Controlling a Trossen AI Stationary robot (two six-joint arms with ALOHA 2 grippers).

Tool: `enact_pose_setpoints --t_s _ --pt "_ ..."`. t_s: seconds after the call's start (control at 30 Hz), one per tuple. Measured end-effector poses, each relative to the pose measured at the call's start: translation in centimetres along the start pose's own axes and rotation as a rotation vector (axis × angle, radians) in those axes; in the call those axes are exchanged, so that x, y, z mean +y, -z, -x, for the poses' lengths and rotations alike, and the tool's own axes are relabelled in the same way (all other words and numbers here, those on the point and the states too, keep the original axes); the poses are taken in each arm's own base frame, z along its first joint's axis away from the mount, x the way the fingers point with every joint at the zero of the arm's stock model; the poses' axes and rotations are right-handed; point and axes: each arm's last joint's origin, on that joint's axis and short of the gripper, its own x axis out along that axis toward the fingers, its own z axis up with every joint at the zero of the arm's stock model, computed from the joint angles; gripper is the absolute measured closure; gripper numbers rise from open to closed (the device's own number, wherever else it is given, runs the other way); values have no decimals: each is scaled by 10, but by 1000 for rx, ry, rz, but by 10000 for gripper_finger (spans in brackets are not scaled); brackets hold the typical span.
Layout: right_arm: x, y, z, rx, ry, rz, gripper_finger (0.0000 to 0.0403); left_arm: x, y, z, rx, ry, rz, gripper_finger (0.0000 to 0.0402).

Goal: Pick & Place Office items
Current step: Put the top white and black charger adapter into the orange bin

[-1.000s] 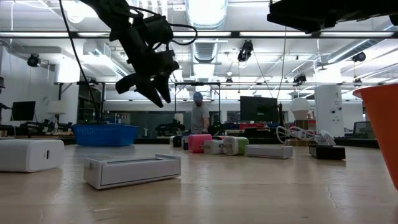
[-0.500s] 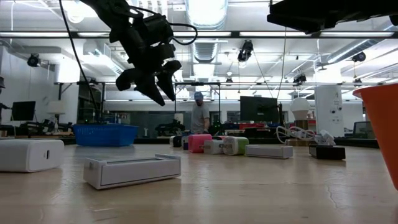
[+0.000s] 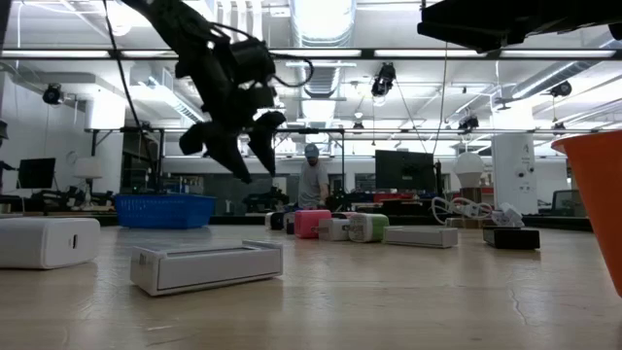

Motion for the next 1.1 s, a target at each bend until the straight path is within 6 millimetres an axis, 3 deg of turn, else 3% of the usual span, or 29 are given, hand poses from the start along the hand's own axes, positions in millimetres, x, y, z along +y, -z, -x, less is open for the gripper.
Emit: enact_pose_setpoints --t_s 0.27,0.47,0.83,1.1 --pt "0 1 0 4 -1 8 122 -1 4 -24 58 51 -146 123" --pt "0 0 0 4 -1 11 122 13 4 -32 105 7 -253 124" --pt "0 1 0 10 -3 14 122 51 1 -48 177 -19 -223 124" --pt "1 3 0 24 -7 30 122 55 4 -57 231 4 -182 125"
